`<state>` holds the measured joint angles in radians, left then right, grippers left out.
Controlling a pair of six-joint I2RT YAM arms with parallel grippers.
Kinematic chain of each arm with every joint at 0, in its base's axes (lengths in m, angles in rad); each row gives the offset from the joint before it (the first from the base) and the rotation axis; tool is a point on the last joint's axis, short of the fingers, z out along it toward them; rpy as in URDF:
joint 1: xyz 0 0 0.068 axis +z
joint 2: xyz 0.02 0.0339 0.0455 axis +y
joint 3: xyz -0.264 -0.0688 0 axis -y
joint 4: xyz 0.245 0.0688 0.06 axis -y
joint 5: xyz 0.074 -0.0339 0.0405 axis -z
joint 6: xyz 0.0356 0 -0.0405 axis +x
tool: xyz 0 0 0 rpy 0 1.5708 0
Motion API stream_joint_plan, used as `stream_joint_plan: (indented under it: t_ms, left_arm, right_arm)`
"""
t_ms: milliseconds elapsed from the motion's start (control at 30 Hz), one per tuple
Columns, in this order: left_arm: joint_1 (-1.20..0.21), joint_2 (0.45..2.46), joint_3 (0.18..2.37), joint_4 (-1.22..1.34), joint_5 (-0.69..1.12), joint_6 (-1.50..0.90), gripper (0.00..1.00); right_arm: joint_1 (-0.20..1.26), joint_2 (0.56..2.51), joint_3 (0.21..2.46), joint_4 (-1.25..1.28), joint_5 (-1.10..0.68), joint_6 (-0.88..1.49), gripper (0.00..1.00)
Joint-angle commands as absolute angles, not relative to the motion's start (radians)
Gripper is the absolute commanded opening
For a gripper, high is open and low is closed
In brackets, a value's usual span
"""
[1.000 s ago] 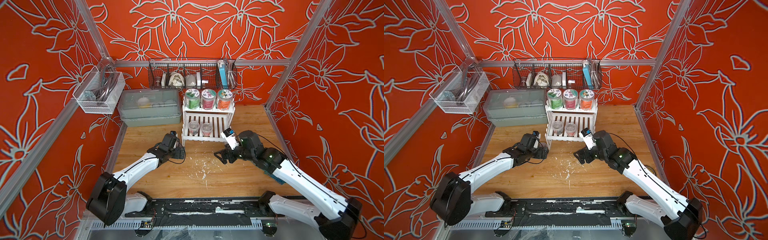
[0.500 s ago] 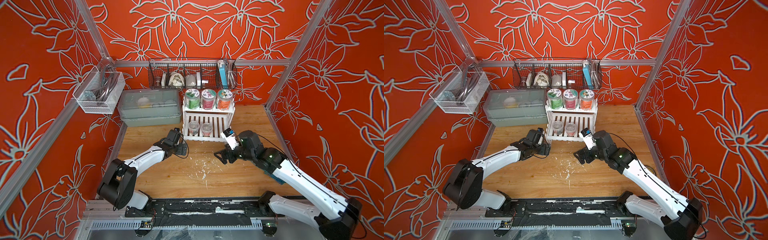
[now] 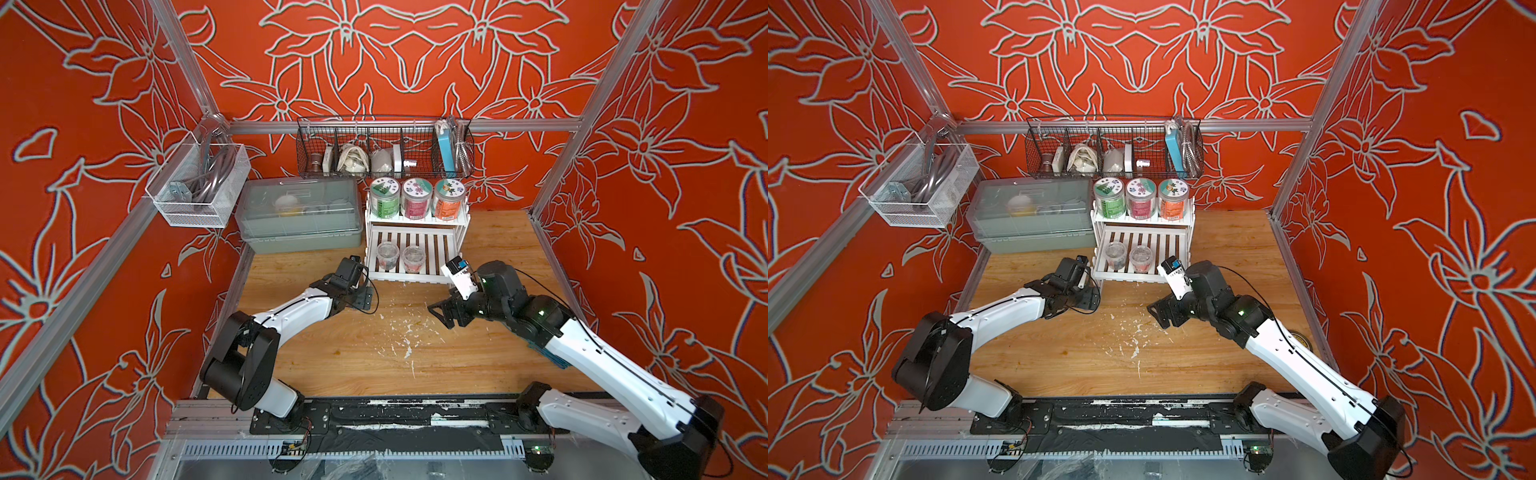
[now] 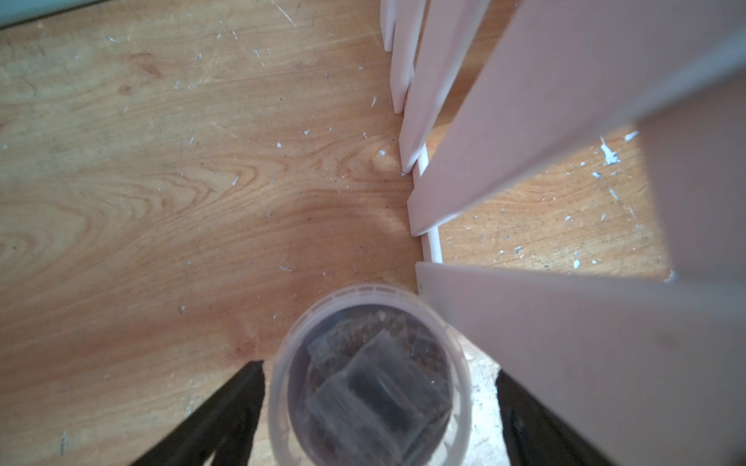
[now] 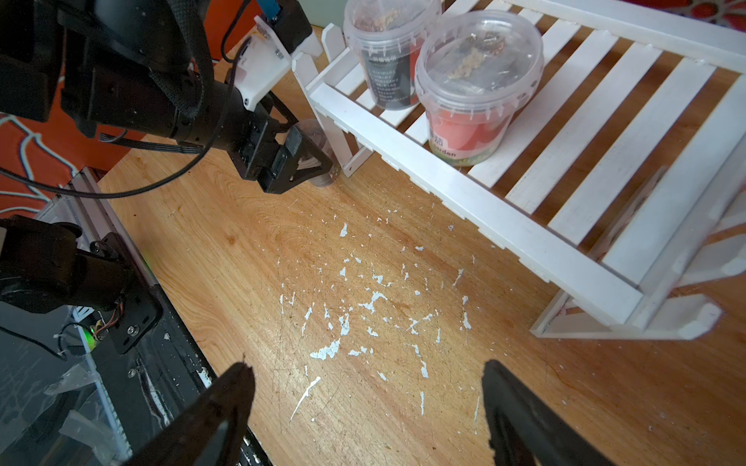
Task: Place the seed container on the shelf
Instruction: Pick up the seed jar at the center of the board.
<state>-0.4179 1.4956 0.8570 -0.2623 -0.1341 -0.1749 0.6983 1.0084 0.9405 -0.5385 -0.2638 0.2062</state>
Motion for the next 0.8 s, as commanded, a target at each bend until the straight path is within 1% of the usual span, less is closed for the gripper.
stream_joint_plan:
  t_ms: [0, 400, 500, 633, 767]
  left_arm:
    - [-0.411, 1.509, 0.878, -0.299, -0.135, -0.170, 0.86]
    - [-0.413, 1.510, 0.879, -0.314, -0.138, -0.174, 0.78]
    - [-0.413, 1.507, 0.879, -0.318, -0.138, -0.174, 0.73]
    - [-0.413, 1.495, 0.882, -0.331, -0.136, -0.185, 0.71]
    - [-0.413, 1.455, 0.878, -0.358, -0.118, -0.211, 0.66]
  right_arm:
    - [0.694, 1.007, 0.925, -0.530, -0.252, 0.188, 0.91]
    - [0.695, 1.008, 0.920, -0.528, -0.246, 0.181, 0.92]
    - [0.695, 1.007, 0.920, -0.529, -0.243, 0.180, 0.92]
    - [0.695, 1.004, 0.922, -0.532, -0.241, 0.180, 0.92]
    - [0.695, 1.002, 0.922, -0.531, -0.241, 0.179, 0.92]
